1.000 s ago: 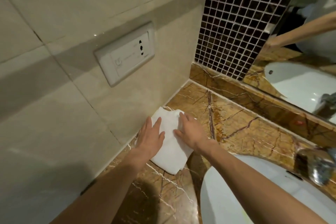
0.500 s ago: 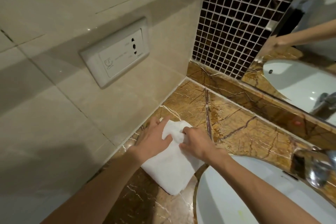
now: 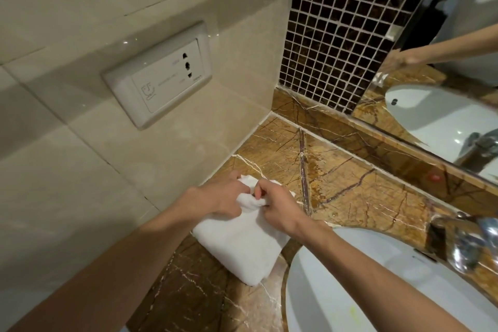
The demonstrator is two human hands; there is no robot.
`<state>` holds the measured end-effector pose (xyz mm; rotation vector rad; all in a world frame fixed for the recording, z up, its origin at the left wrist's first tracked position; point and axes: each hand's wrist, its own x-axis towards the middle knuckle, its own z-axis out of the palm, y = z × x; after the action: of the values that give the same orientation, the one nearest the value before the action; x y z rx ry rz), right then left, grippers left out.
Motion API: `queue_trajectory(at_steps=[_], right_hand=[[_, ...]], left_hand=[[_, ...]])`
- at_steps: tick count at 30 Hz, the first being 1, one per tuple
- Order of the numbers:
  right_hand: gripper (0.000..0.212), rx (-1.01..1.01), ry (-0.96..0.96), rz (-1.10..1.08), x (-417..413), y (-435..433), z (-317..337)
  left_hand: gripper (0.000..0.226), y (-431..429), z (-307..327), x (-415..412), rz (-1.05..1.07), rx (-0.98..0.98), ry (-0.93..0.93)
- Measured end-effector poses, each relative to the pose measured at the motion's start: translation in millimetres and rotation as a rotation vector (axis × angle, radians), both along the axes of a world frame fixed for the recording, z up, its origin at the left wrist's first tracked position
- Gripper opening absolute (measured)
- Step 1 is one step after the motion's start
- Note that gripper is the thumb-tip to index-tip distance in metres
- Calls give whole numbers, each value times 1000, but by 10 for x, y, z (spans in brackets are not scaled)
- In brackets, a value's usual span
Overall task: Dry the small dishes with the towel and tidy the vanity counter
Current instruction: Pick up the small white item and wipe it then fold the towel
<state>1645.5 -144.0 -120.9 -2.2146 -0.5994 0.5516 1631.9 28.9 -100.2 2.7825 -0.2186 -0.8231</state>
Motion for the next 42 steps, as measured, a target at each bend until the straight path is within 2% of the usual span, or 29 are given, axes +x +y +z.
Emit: queue_trajectory(at_steps=[3, 5, 8, 10, 12, 13, 15, 20, 23, 27, 29, 33, 35, 37, 39, 42], right_hand=[[41, -103, 37, -34, 34, -36, 11], [32, -208, 44, -40, 65, -71, 4], [38, -249, 105, -35, 94, -53, 51], [36, -214, 188, -27, 98, 0, 90], [19, -149, 229, -51, 103, 45, 109], [17, -110, 223, -65, 102, 64, 121], [31, -23, 175, -82, 86, 89, 134], [35, 19, -13, 86, -48, 105, 178], [35, 62, -41, 110, -72, 101, 198], [41, 90, -12, 65, -40, 75, 211], [41, 54, -16, 51, -18, 57, 198], [12, -102, -42, -32, 64, -26, 116], [11, -157, -55, -42, 86, -64, 89], [15, -249, -149, -27, 109, -75, 66], [19, -328, -227, -4, 138, -58, 46], [15, -380, -234, 36, 182, -8, 11]], left_hand=[[23, 60, -14, 4, 43, 26, -57], [25, 121, -53, -13, 63, 23, -114], [29, 146, -108, -58, 95, -52, -213], [30, 136, -129, -85, 90, -137, -246], [37, 131, -127, -99, 67, -184, -233], [41, 128, -113, -100, 50, -191, -210], [55, 120, -73, -72, 22, -174, -125], [59, 70, 9, 29, -20, -71, 35], [57, 70, 40, 42, -46, 15, 34], [47, 162, 104, 51, -14, -48, -6], [33, 203, 112, 52, 12, -104, -70], [32, 258, 95, 48, 61, -271, -210], [31, 271, 74, 46, 67, -332, -281], [31, 265, 45, 42, 111, -344, -336], [33, 245, -7, 48, 205, -345, -378], [29, 195, -127, 38, 373, -343, -409]])
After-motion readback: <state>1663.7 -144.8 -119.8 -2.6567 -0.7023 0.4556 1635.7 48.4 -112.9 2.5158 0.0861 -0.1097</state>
